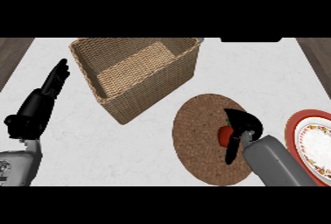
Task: Pick the bell pepper from the placemat and place it in the basket
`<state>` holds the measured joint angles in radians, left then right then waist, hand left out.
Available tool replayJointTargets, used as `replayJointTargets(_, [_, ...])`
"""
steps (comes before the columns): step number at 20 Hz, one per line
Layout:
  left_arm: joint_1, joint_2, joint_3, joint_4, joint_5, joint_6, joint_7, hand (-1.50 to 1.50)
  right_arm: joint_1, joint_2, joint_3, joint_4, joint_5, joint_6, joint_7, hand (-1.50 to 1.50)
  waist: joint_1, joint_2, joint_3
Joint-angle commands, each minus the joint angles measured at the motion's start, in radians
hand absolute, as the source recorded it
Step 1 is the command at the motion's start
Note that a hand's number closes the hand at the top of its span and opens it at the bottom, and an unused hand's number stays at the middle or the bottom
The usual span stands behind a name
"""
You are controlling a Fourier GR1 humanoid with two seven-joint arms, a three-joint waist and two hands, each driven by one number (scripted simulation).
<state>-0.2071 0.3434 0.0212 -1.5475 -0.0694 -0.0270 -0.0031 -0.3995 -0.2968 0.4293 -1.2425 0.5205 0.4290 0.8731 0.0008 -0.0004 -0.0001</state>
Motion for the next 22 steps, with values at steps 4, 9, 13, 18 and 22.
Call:
replayJointTargets(4, [-0.008, -0.008, 0.045, 0.017, -0.003, -0.057, -0.005, 0.0, 0.012, 0.082, -0.079, 0.05, 0.063, -0.015, -0.02, 1.5, 0.001, 0.001, 0.0])
replayJointTargets(9, [-0.01, -0.034, 0.044, 0.049, -0.037, -0.039, -0.023, 0.0, -0.023, 0.054, -0.068, 0.125, 0.131, -0.002, -0.146, 1.5, 0.002, 0.002, 0.0])
replayJointTargets(13, [0.028, -0.053, 0.019, -0.045, -0.078, -0.02, 0.013, 0.0, -0.013, 0.063, -0.051, 0.12, 0.198, -0.036, -0.178, 1.5, 0.003, 0.0, 0.0])
replayJointTargets(18, [0.03, -0.034, 0.057, -0.047, -0.04, -0.063, 0.013, 0.0, 0.006, 0.073, -0.066, 0.072, 0.284, -0.121, -0.111, 1.5, 0.0, -0.002, 0.0])
replayJointTargets(22, [0.037, -0.015, 0.073, -0.049, -0.035, -0.057, 0.03, 0.0, 0.096, 0.189, -0.067, 0.0, 0.421, -0.359, 0.245, 1.5, -0.027, -0.016, -0.002])
